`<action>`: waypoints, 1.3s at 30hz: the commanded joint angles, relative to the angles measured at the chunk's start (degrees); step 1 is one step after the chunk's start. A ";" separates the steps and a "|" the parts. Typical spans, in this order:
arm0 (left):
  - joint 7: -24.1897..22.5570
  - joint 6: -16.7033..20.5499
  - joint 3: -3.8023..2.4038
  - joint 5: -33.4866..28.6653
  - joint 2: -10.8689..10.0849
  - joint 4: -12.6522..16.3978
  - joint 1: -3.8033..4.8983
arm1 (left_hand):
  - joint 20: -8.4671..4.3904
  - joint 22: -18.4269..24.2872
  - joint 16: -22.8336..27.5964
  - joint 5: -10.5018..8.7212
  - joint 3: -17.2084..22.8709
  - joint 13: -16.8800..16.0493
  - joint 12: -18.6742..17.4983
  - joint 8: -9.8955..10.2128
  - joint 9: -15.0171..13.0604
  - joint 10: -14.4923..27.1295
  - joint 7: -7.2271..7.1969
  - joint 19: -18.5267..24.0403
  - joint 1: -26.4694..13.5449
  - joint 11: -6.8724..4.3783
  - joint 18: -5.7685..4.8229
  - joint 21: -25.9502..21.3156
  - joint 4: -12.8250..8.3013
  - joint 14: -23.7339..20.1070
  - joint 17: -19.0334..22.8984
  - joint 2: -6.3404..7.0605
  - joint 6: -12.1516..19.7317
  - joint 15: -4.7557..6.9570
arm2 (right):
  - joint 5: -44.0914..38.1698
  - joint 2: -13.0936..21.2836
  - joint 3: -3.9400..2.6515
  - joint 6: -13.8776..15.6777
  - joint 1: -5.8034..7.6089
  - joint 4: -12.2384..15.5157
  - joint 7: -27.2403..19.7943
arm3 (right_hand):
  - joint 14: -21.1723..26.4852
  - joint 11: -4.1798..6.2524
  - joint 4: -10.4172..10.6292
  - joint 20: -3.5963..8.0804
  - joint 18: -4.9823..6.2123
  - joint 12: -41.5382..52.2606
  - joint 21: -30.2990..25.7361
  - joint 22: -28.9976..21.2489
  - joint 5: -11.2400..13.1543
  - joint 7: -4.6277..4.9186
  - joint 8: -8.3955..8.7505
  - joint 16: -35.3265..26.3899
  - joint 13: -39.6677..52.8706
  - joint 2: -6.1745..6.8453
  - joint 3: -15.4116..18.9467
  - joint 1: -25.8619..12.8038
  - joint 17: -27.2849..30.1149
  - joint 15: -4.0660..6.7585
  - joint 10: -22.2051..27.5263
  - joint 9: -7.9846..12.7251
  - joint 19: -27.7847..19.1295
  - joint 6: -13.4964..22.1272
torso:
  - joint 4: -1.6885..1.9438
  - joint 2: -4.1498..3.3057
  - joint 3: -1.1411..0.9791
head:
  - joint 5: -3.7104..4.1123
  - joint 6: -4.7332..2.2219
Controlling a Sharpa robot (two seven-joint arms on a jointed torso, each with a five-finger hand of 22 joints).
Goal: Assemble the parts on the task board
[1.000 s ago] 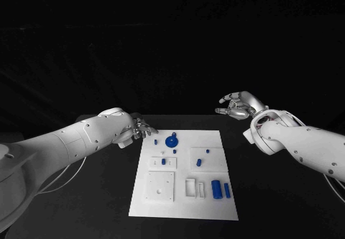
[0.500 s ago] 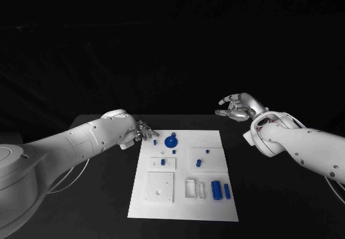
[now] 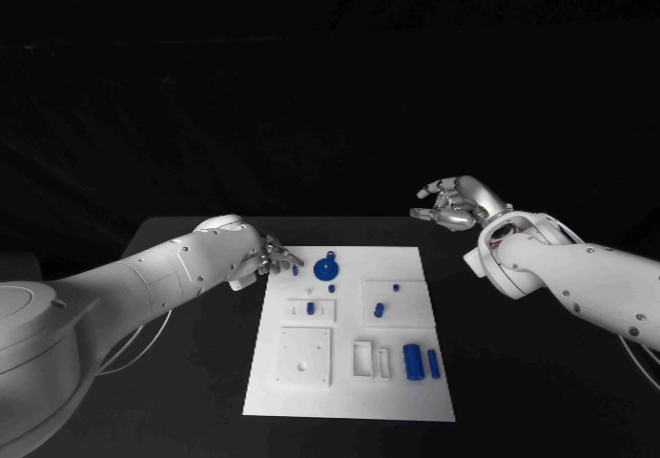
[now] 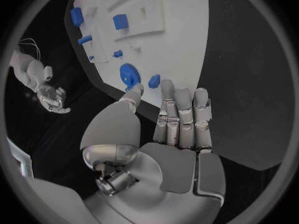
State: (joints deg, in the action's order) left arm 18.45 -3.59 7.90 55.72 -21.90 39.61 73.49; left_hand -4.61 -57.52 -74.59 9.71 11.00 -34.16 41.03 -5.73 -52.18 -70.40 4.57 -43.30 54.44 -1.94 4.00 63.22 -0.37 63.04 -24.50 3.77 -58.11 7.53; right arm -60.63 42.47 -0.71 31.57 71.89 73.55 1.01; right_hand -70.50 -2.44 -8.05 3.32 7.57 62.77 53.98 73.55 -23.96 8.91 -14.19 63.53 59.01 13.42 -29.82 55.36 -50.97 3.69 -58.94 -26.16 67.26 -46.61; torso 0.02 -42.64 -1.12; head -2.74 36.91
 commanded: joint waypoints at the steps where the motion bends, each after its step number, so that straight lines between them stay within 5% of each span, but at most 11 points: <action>1: -1.04 -0.21 0.00 0.05 0.59 -0.53 -0.04 | -7.86 -0.11 0.26 0.12 -0.39 -0.10 -0.33 -0.39 0.17 -0.05 0.32 -0.55 0.01 0.45 -1.15 -0.25 0.11 0.41 -0.09 0.04 0.69 -0.03 | 0.33 -0.01 -0.03 0.12 0.02 0.01 -1.12 | 0.67 -0.27 0.26 -0.49 7.43 -0.66 -0.92 -0.42 -0.16 0.37 0.05 -0.94 -0.78 0.07 0.02 -0.40 0.44 -0.04 0.81 0.10 -0.47 0.34 | 0.01 0.03 -0.02 | 0.13 0.20; 12: -1.05 -1.09 0.14 0.27 1.17 -1.08 -0.33 | -7.98 -0.24 0.30 -0.46 -0.79 -0.20 -0.44 -0.89 0.78 -0.01 0.30 -0.61 0.42 0.42 -1.11 -0.47 1.21 0.37 -0.18 0.02 0.85 -0.01 | 0.83 -0.28 -0.03 -0.02 0.02 -0.18 -1.45 | 3.63 -0.90 0.63 -4.24 7.37 -6.55 -9.85 -4.88 -0.11 0.90 -0.14 -11.04 -7.70 0.35 -0.70 -0.67 5.00 -0.85 2.68 -0.04 -4.99 0.97 | 0.04 0.06 -0.05 | 0.13 0.46; 21: -1.24 -2.09 0.16 0.24 1.34 -1.36 -0.71 | -7.98 -0.65 0.21 1.20 -1.26 -0.38 -0.48 -1.92 1.47 -0.24 0.17 -0.50 2.96 0.33 -1.27 -0.55 0.73 0.37 -0.39 -1.82 0.41 0.07 | 1.43 -0.38 -0.03 -0.13 0.02 -0.36 -1.75 | 5.08 -1.61 0.52 -7.04 7.22 -11.68 -17.00 -8.80 0.02 1.54 -0.52 -19.91 -13.64 0.33 -0.89 -0.78 8.32 -2.06 3.72 -0.24 -8.18 1.35 | 0.07 0.11 -0.10 | 0.20 0.60; 30: -1.54 -1.92 0.18 0.20 1.47 -1.67 -0.88 | -8.02 -1.18 0.05 1.77 -1.91 -0.54 -0.57 -3.00 2.44 -0.62 0.04 -0.60 6.26 0.22 -1.45 -0.56 -1.53 0.50 -0.67 -4.77 0.07 0.17 | 1.78 -0.48 -0.03 -0.31 0.02 -0.46 -1.90 | 5.50 -1.90 0.34 -8.51 7.43 -13.79 -19.89 -10.18 0.08 1.79 -0.69 -24.36 -17.01 0.27 -0.53 -0.58 9.09 -3.00 4.16 -0.14 -9.63 1.59 | 0.03 0.08 -0.11 | 0.20 0.57; 39: -2.05 -0.87 0.18 -0.88 1.58 -2.08 -0.89 | -8.01 -1.38 0.05 1.91 -2.18 -0.55 -0.72 -3.18 3.09 -0.76 0.13 -0.68 6.82 0.29 -1.58 -0.65 -2.16 0.56 -0.75 -6.21 0.43 0.13 | 1.93 -0.65 -0.03 -0.47 0.02 -0.63 -2.03 | 5.65 -2.06 0.28 -9.24 7.43 -15.25 -21.65 -10.94 0.12 1.93 -0.81 -27.30 -19.28 0.28 -0.47 -0.40 9.40 -3.69 4.36 -0.04 -10.47 1.79 | 0.04 0.09 -0.09 | 0.21 0.57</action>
State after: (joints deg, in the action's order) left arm 17.43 -4.78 8.09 55.65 -20.48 37.52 72.60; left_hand -4.71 -58.84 -74.59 11.31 8.85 -34.65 40.59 -8.82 -49.15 -70.81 4.48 -43.63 61.22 -1.54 3.40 62.77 -2.33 63.18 -25.19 -1.96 -58.01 7.65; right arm -58.89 41.86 -0.71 31.55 71.91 72.93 -0.19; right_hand -64.80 -4.22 -7.50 -5.91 14.29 47.69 32.61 62.66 -23.97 10.27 -14.77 36.39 39.77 13.65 -30.37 55.13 -41.60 0.20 -55.79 -26.27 57.22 -44.62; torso 0.05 -42.54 -1.23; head -2.53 37.44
